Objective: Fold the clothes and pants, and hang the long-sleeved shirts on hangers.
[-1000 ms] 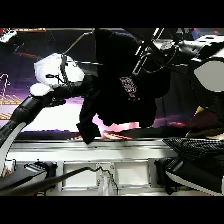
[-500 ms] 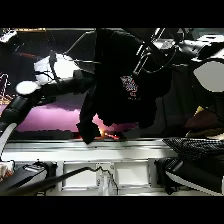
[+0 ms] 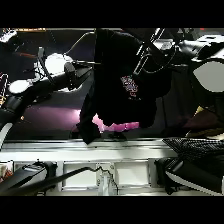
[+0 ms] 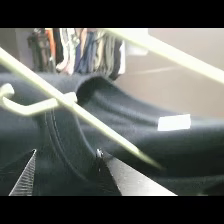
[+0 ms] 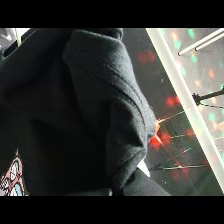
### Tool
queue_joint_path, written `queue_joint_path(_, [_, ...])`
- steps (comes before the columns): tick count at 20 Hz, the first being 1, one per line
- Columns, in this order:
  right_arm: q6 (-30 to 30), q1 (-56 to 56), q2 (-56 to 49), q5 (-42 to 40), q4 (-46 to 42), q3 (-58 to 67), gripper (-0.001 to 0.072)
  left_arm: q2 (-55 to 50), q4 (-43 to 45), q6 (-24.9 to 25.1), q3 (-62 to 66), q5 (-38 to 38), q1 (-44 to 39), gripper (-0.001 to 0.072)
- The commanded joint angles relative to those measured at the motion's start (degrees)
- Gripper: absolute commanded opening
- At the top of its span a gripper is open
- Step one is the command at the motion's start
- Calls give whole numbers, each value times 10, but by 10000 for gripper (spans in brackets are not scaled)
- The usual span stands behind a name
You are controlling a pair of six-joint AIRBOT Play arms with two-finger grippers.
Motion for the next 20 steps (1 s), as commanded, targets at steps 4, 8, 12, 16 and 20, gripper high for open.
queue_joint_path(4, [0,1,0,0,2,0,19,-27,-59,6,1,6,1,479])
queue_joint_path(8, [0,1,0,-4,2,0,19,-28,-59,53,2,0,-9,480])
queue_joint_path(12, [0,1,0,-6,2,0,19,-29,-57,102,2,-3,-35,476])
queue_joint_path(16, [0,1,0,-6,3,0,19,-33,-52,115,2,-4,-51,470])
queue_joint_path(20, [0,1,1,-4,3,0,19,-33,41,116,2,-25,-51,269])
